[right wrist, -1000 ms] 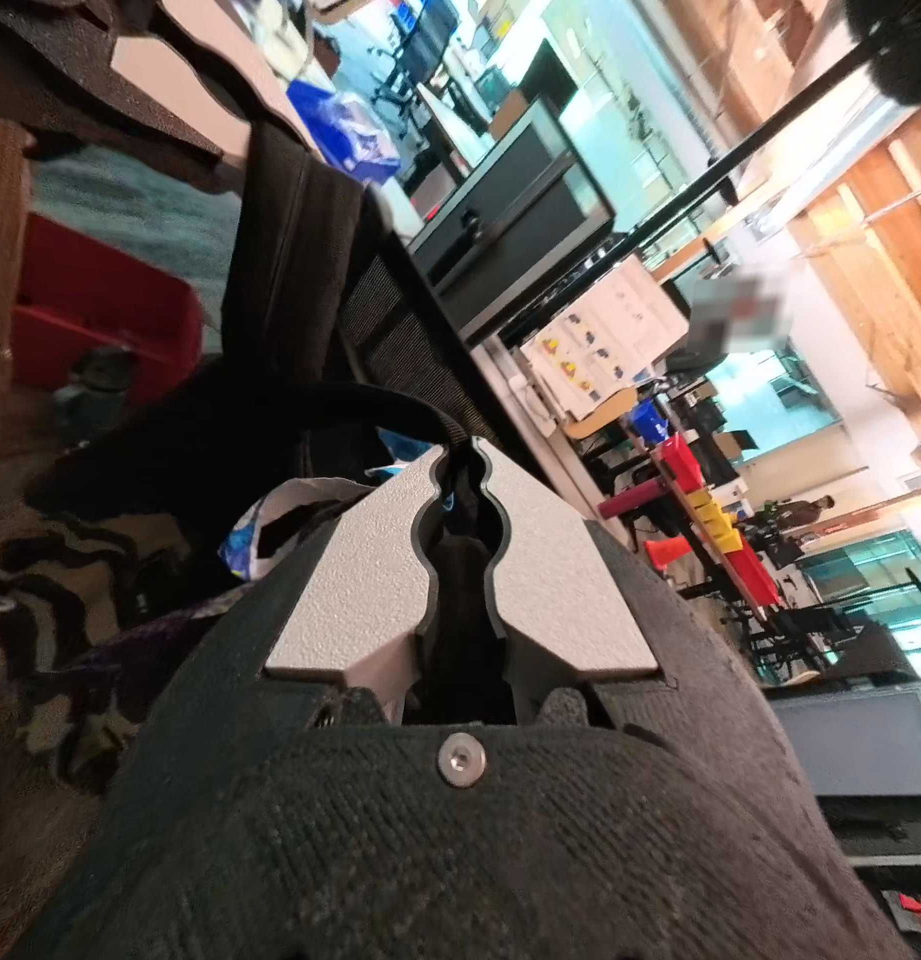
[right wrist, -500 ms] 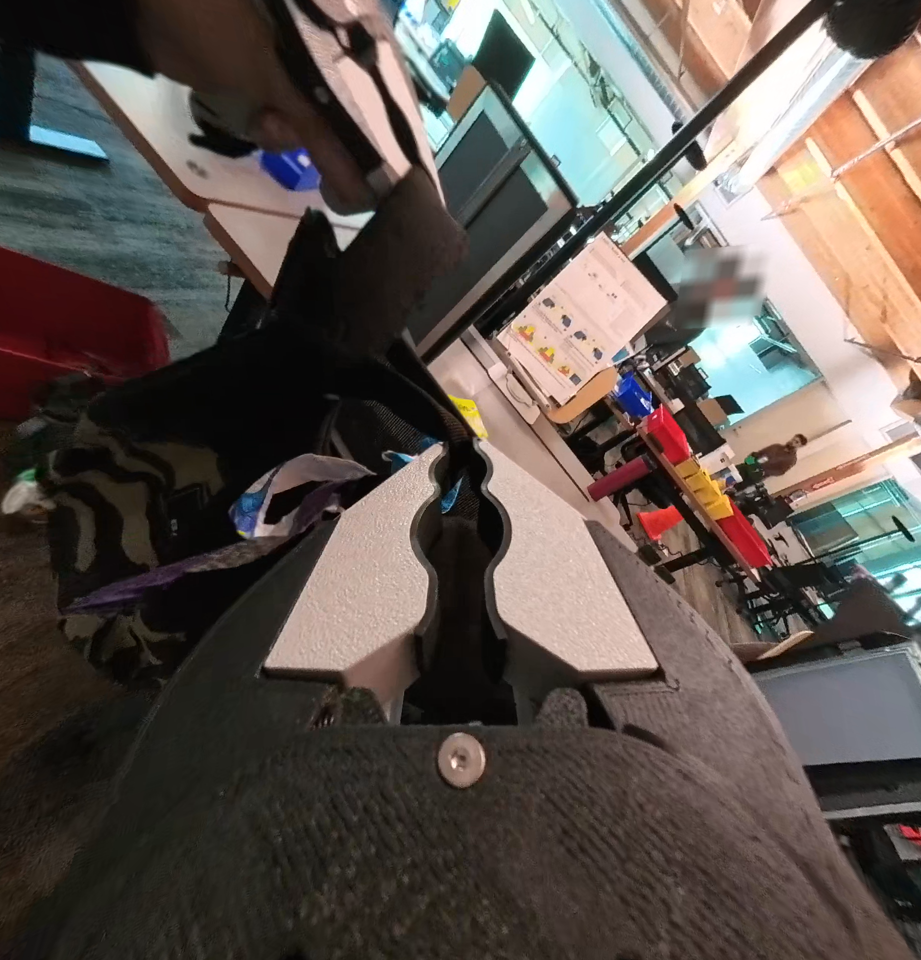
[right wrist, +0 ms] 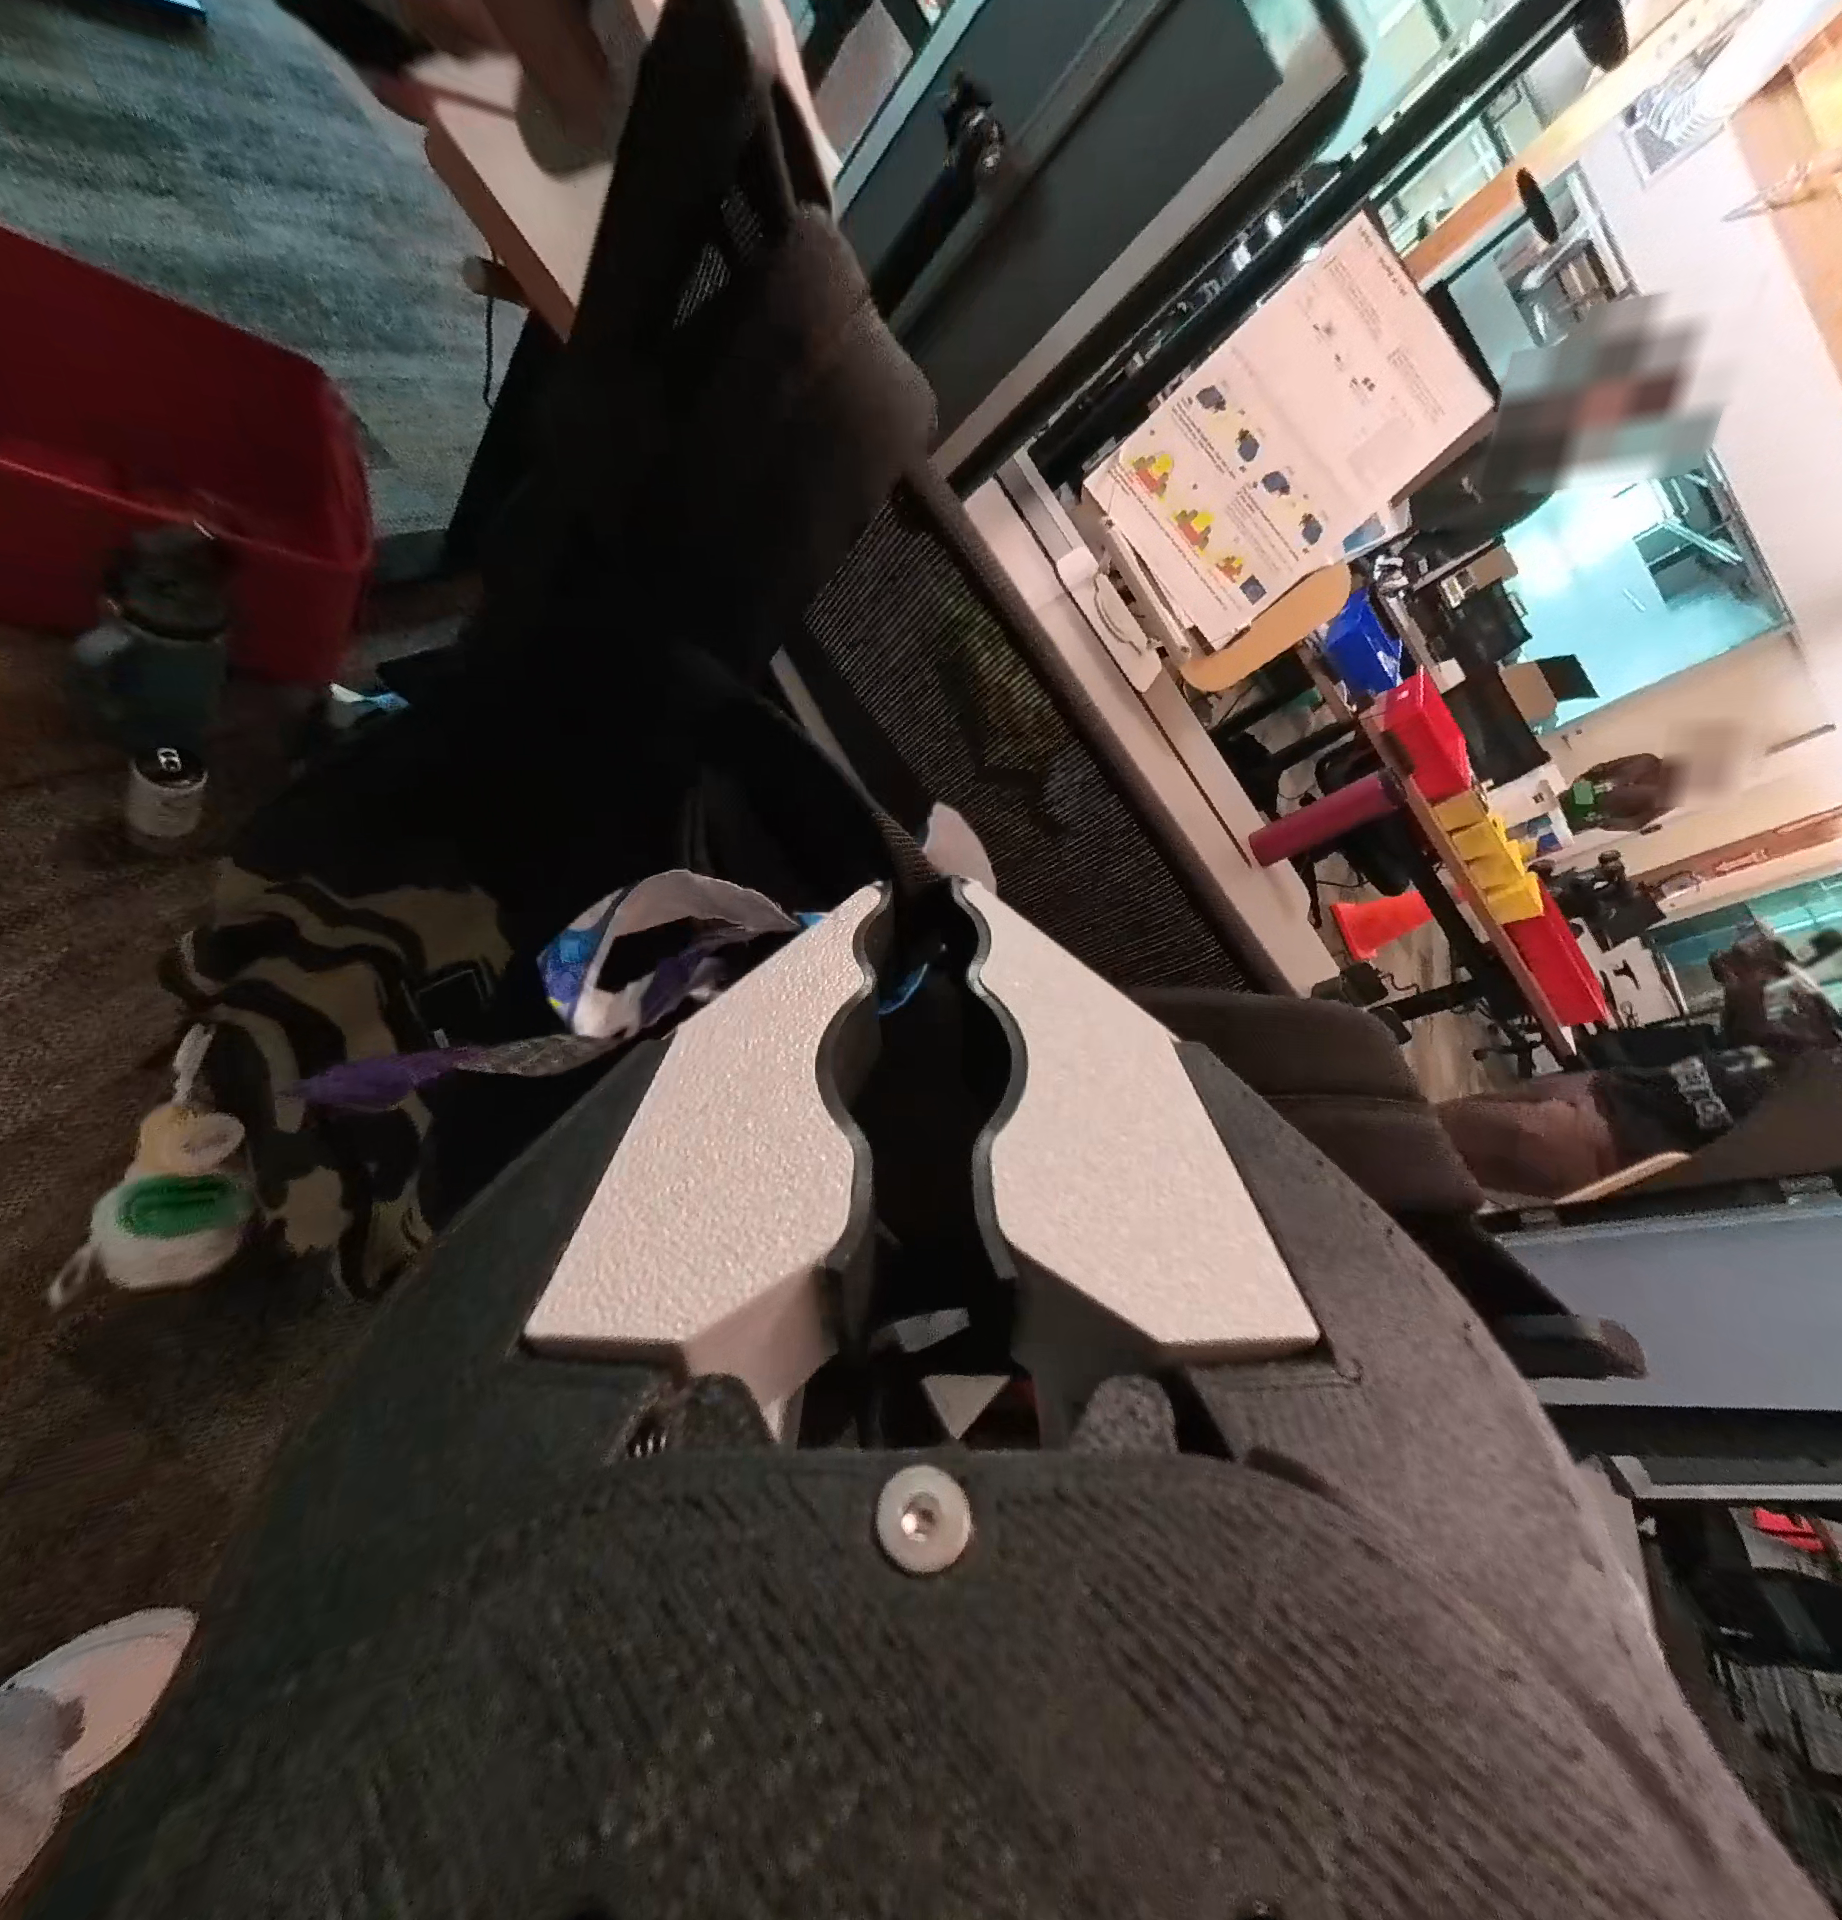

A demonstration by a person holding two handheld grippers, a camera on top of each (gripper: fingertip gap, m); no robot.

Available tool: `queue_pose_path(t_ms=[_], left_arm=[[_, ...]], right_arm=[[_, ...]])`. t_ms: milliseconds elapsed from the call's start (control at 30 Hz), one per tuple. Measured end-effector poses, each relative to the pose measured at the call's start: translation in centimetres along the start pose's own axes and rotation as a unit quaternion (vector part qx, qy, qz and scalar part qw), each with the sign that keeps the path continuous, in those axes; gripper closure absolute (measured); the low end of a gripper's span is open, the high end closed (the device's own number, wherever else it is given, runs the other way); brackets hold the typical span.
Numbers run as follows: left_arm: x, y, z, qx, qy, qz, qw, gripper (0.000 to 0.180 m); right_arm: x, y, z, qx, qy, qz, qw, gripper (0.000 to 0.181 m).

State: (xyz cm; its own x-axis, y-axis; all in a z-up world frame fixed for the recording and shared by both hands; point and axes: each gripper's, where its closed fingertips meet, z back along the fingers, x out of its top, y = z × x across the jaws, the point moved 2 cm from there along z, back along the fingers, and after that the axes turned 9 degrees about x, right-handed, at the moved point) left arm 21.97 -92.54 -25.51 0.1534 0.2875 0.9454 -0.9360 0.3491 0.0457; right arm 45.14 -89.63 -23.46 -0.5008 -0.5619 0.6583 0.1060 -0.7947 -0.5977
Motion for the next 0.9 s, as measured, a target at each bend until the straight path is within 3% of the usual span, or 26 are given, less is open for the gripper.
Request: queue_pose_path(t_ms=[33, 133, 233, 467, 633, 733, 900], left_arm=[[-0.1, 0.1, 1.0, 0.027, -0.011, -0.008, 1.0, 0.137], [-0.5, 0.2, 4.3, 0.109, -0.036, -0.026, 0.993, 0.139], [-1.2, -0.1, 7.5, 0.173, -0.036, -0.028, 0.984, 0.139], [-5.8, -0.6, 15.3, 0.304, 0.015, 0.016, 0.953, 0.141], [-17.1, 0.1, 18.0, 0.393, 0.11, 0.146, 0.901, 0.14], [-24.3, 0.7, 18.3, 0.429, 0.137, 0.232, 0.862, 0.14], [-34.0, 4.9, 18.5, 0.487, 0.191, 0.306, 0.796, 0.132]], right_arm=[[-0.2, 0.2, -0.1, 0.003, 0.005, -0.004, 1.0, 0.174], [1.1, -0.3, 1.1, -0.001, -0.019, -0.024, 1.0, 0.173], [4.4, -1.4, 3.4, -0.008, -0.07, -0.038, 0.997, 0.158], [12.8, 7.8, -2.5, 0.149, -0.113, 0.002, 0.982, 0.129], [14.6, 19.5, -9.9, 0.282, -0.121, 0.048, 0.951, 0.124], [14.9, 24.1, -14.7, 0.338, -0.135, 0.021, 0.931, 0.12], [15.3, 28.1, -25.1, 0.365, -0.125, -0.048, 0.922, 0.111]])
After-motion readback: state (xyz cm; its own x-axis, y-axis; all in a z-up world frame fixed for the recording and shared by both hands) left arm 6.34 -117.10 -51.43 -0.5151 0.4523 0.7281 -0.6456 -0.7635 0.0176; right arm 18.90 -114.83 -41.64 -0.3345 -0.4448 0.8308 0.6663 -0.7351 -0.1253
